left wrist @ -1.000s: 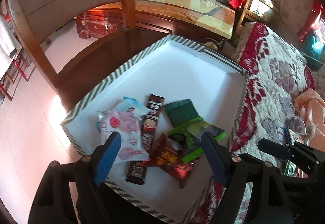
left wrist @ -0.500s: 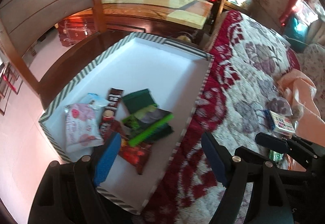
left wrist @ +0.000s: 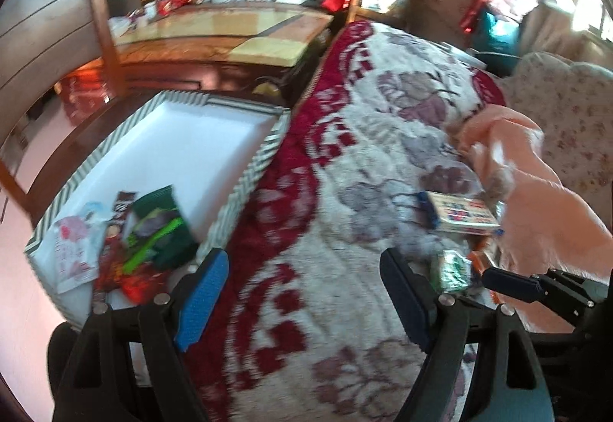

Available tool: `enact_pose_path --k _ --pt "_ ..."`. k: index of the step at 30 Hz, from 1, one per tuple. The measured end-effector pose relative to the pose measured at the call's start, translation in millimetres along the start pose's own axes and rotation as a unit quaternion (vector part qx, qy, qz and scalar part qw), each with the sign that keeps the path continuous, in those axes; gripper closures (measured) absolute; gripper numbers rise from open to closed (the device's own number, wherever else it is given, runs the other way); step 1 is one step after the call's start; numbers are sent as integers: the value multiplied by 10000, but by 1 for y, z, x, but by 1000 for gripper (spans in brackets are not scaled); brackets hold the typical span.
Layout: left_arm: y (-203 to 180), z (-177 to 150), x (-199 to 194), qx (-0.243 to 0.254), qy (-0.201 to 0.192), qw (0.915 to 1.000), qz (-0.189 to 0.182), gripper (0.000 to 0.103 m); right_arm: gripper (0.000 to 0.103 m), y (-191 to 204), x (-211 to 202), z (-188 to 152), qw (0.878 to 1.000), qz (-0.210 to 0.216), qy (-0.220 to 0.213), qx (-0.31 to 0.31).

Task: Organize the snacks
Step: 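Move both tools back over the snack pile on the bedspread, then grasp the clear bag of red dates with the left tool while the right tool reaches the zip bag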

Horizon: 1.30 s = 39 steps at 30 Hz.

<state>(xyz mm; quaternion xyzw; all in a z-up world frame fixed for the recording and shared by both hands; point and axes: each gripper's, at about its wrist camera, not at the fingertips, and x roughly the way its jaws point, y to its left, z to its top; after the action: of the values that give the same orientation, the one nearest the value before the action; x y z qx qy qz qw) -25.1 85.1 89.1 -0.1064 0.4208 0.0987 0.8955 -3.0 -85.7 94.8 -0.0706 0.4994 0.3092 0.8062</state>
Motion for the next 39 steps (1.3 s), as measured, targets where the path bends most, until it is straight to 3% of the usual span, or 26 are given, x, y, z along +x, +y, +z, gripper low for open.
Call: enact_pose_path --k 7,15,24,39 --pt "-36 -13 3 529 -169 9983 -160 19 52 -32 -24 -19 9991 -226 -233 262" --pt "-49 -23 9 867 -411 9951 -252 19 47 -69 -34 -34 9962 -417 -390 662" --pt "-46 -27 16 857 -438 9951 -224 17 47 -74 -23 -35 9965 -428 -250 680" --pt "-40 -33 27 734 -150 9967 -306 15 47 -75 -15 -38 9968 -493 -39 628"
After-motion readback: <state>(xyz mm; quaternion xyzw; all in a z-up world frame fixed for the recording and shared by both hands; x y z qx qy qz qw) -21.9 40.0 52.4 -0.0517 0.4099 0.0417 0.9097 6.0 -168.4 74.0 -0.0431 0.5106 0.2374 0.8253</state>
